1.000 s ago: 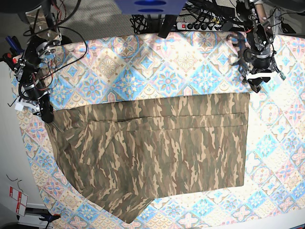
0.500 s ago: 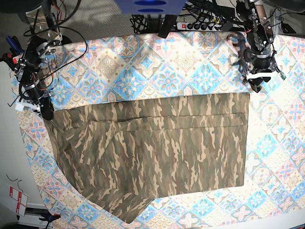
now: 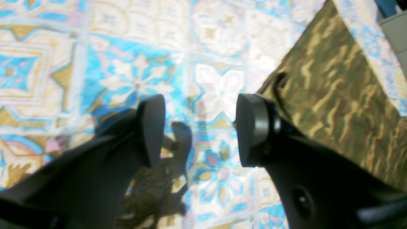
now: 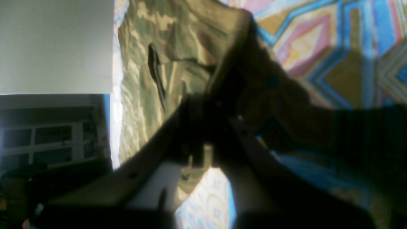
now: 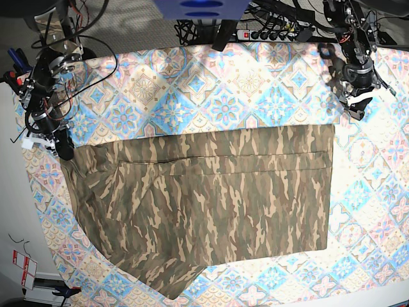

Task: Fold the T-shirt properly
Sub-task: 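Grasp the folded edge with both grippers and drag it away from the hem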

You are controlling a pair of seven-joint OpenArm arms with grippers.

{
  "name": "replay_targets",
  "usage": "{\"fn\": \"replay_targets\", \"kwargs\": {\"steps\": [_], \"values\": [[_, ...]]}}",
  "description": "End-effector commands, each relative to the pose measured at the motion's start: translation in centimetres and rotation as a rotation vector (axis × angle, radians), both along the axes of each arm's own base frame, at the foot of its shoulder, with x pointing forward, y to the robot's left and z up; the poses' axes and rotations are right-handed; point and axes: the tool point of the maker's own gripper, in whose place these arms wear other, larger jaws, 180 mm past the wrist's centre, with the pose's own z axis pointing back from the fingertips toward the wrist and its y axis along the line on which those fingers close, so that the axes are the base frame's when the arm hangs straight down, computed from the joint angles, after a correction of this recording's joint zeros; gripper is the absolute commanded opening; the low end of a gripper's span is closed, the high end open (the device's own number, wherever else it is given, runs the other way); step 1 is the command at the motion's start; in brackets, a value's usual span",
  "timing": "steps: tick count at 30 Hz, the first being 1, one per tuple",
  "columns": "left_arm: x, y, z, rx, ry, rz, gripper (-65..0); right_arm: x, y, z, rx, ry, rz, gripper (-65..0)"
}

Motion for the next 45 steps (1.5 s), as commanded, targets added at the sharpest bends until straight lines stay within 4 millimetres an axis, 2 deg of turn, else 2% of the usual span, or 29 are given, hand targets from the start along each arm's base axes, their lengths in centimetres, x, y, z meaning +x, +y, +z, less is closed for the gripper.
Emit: {"fn": "replay_targets", "kwargs": {"steps": [1, 3, 6, 12, 15, 19, 25, 31, 34, 38, 39, 41, 45], "values": [[0.7, 0.6, 0.9, 0.023, -0.031, -0.007, -30.0, 0.8, 0.4, 0.7, 0.011, -0.025, 0.019, -65.0], [0.8, 0.3, 0.1, 0.006, -0.017, -0.011, -30.0, 0.8, 0.3, 0.8, 0.01, -0.026, 0.019, -65.0], [2.3, -1.3, -0.9, -0.029, -0.032, -0.064, -30.0, 0.7, 0.3, 0.7, 0.008, -0.025, 0.018, -65.0], [3.7, -4.1, -3.5, -0.153, -0.014, -0.107, -30.0, 0.6, 0.7, 0.7, 0.016, -0.018, 0.04, -65.0], [4.1, -4.5, -4.6, -0.183, -0.003, -0.1, -30.0, 0.6, 0.8, 0.7, 0.019, -0.015, 0.048, -65.0], [5.0, -4.8, -5.1, -0.204, -0.005, -0.094, -30.0, 0.3, 0.8, 0.5, 0.019, -0.01, 0.049, -65.0], [6.6, -5.1, -4.4, -0.211, -0.033, -0.103, -30.0, 0.0, 0.8, 0.3, 0.02, -0.005, 0.048, -65.0], [8.4, -7.5, -4.2, -0.23, -0.051, -0.156, -30.0, 0.0, 0.8, 0.4, 0.021, -0.007, 0.046, -65.0], [8.3, -8.6, -5.5, -0.272, -0.031, -0.146, -30.0, -0.1, 0.8, 0.3, 0.021, -0.005, 0.046, -65.0], [8.1, -8.8, -6.5, -0.292, -0.015, -0.129, -30.5, -0.1, 0.8, 0.3, 0.021, -0.004, 0.046, -65.0], [8.1, -8.6, -6.4, -0.287, -0.019, -0.122, -32.2, -0.4, 0.7, 0.1, 0.02, 0.002, 0.045, -65.0], [7.9, -8.0, -6.4, -0.276, -0.028, -0.102, -39.6, -0.6, 0.7, 0.0, 0.02, 0.006, 0.045, -65.0], [7.4, -6.9, -6.5, -0.271, -0.025, -0.071, -64.7, -0.7, 0.7, -0.1, 0.02, 0.008, 0.045, -65.0]]}}
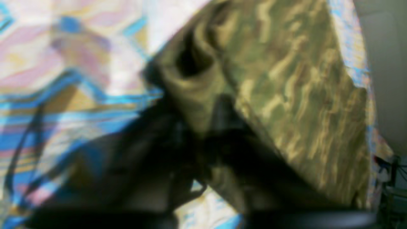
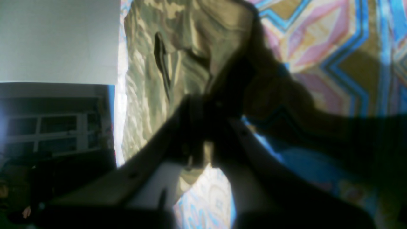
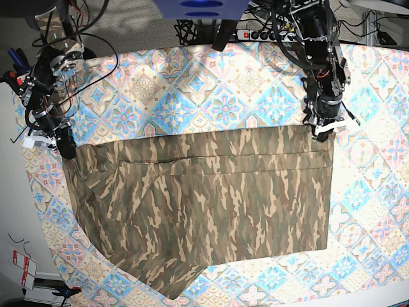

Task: Fold the T-shirt properly
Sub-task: 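Grasp the folded edge with both grippers and drag it away from the hem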

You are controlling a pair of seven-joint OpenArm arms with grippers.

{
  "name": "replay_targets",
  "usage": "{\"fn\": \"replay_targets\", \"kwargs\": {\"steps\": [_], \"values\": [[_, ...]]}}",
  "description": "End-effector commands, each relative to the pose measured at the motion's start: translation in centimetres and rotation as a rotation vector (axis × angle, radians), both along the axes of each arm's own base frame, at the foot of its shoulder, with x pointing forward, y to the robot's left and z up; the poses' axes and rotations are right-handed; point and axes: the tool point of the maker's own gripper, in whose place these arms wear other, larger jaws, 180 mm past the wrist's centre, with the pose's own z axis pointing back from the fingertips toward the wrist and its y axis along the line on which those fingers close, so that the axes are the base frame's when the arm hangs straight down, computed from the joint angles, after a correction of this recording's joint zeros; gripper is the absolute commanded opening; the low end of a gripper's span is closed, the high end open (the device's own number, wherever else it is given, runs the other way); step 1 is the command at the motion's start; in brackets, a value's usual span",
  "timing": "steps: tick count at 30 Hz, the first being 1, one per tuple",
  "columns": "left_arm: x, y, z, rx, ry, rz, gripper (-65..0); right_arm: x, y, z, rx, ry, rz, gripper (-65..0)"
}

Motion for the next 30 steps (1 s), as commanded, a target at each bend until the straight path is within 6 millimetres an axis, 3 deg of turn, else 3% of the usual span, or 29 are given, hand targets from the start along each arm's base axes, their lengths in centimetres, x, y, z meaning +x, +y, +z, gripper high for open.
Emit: {"fn": "replay_targets", "kwargs": {"steps": [1, 5, 11, 18, 21, 27, 30], "values": [[-0.5, 0.5, -0.1, 0.004, 0.016, 0.009, -65.0, 0.0, 0.2, 0.0, 0.009, 0.008, 0.015, -65.0], [-1.9, 0.5, -0.8, 0.008, 0.045, 0.006, -65.0, -0.8, 0.1, -0.5, 0.001, 0.025, 0.018, -65.0], [-4.0, 1.0, -0.6, 0.062, 0.073, -0.018, -65.0, -3.2, -3.0, 0.7, -0.142, 0.048, 0.026, -65.0], [-5.9, 1.2, 0.2, 0.15, 0.103, -0.068, -65.0, -5.7, -2.7, -0.3, -0.143, 0.115, 0.075, -65.0], [-6.7, 0.1, 0.5, 0.159, 0.108, -0.112, -65.0, -6.4, -2.7, -0.7, -0.139, 0.125, 0.073, -65.0], [-8.6, -0.2, 0.3, 0.17, 0.138, -0.134, -65.0, -10.8, -2.8, -2.2, -0.103, 0.174, 0.047, -65.0], [-9.2, -0.2, 0.1, 0.17, 0.148, -0.138, -65.0, -12.0, -4.0, -1.5, -0.162, 0.186, 0.055, -65.0]]}}
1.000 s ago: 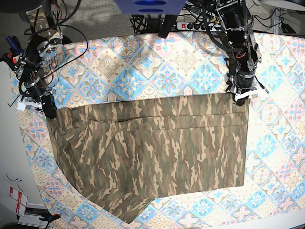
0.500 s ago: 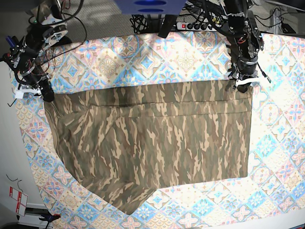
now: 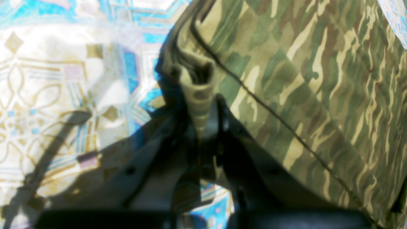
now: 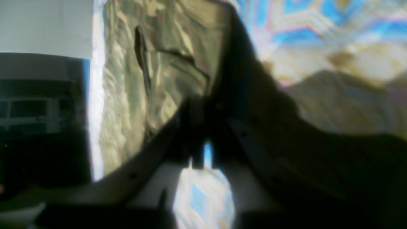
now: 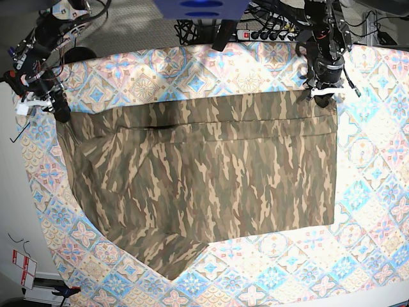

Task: Fold the T-shirt properly
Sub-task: 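Grasp the folded edge with both grippers and drag it away from the hem, then release the shirt and lift both grippers away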

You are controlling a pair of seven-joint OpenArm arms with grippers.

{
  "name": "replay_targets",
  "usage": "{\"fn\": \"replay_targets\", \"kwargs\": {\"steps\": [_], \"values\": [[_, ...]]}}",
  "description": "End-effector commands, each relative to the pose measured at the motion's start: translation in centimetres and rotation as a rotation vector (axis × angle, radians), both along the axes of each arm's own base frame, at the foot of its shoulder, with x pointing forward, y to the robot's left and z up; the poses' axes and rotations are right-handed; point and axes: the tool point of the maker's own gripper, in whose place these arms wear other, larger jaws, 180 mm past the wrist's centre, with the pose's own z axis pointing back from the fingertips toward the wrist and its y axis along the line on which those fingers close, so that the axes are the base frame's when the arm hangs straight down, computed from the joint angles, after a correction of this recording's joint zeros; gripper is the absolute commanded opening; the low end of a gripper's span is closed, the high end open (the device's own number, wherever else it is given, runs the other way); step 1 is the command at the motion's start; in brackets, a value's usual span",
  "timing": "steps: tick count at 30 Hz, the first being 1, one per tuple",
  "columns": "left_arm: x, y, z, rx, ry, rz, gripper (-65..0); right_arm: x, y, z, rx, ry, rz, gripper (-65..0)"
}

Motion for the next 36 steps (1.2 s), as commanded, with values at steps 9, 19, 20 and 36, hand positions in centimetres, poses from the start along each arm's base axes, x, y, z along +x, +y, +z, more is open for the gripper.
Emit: {"fn": "replay_targets", "kwargs": {"steps": [9, 19, 20, 36], "values": [[-2.8, -0.3, -0.4, 0.015, 0.056, -0.03, -65.0, -3.3, -2.3, 2.5, -0.189, 0.061, 0.067, -65.0], [-4.9, -0.1, 2.5, 0.073, 0.042, -0.062, -65.0, -5.6, -2.3, 1.8, -0.193, 0.11, 0.076, -65.0], [-5.0, -0.1, 2.5, 0.074, 0.042, -0.063, -65.0, -5.6, -2.3, 1.8, -0.193, 0.11, 0.076, -65.0], [-7.1, -0.1, 2.2, 0.075, 0.085, -0.063, -65.0, -6.5, -1.7, 2.9, -0.261, 0.112, 0.095, -65.0]]}}
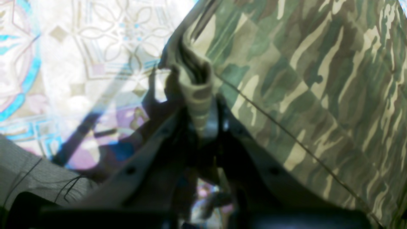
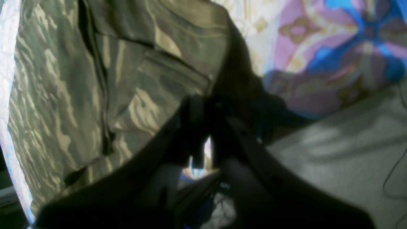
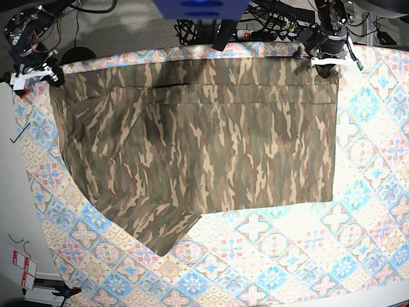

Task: Fold the T-shirt properly
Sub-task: 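Release the shirt and lift both grippers away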

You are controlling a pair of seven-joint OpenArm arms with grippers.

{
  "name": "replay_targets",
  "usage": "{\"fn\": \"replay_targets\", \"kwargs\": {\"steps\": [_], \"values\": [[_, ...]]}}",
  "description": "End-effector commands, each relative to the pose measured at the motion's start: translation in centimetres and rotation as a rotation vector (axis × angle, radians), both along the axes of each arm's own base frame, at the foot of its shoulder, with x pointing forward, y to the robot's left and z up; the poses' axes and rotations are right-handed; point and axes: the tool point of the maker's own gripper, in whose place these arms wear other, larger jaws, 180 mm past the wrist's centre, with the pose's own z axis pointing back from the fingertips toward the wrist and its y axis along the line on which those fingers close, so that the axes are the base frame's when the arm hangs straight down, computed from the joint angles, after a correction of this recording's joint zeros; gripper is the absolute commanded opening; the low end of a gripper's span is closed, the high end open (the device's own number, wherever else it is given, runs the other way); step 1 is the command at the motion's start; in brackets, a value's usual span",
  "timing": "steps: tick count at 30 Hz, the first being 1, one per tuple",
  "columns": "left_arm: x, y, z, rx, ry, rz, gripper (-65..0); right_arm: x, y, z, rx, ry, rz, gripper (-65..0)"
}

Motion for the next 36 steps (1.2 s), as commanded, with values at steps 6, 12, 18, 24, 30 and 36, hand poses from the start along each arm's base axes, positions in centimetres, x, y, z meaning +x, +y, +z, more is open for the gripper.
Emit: {"fn": "replay_targets", "kwargs": {"steps": [6, 12, 18, 24, 30, 36], "values": [[-0.9, 0.5, 0.5, 0.02, 0.001, -0.001, -65.0, 0.6, -1.3, 1.3, -0.04, -0.039, -0.004, -65.0], [-0.6, 0.5, 0.6, 0.022, -0.001, -0.008, -65.0, 0.6, -1.2, 1.2, -0.036, -0.038, -0.005, -64.9], [-1.0, 0.5, 0.4, 0.062, 0.022, -0.027, -49.5, 0.0, -1.4, 1.2, -0.04, -0.031, -0.009, -54.1], [-1.4, 0.1, 0.1, 0.062, 0.037, -0.029, -34.0, -1.0, -2.2, 1.6, -0.046, -0.042, -0.046, -35.3], [-2.0, 3.6, 1.5, 0.12, 0.02, 0.051, -32.7, -1.1, -4.4, 3.9, -0.127, -0.08, -0.084, -29.5], [-2.3, 9.0, 6.0, 0.253, -0.053, 0.162, -32.6, -0.2, -6.1, 5.1, -0.205, -0.063, -0.063, -29.6]]}}
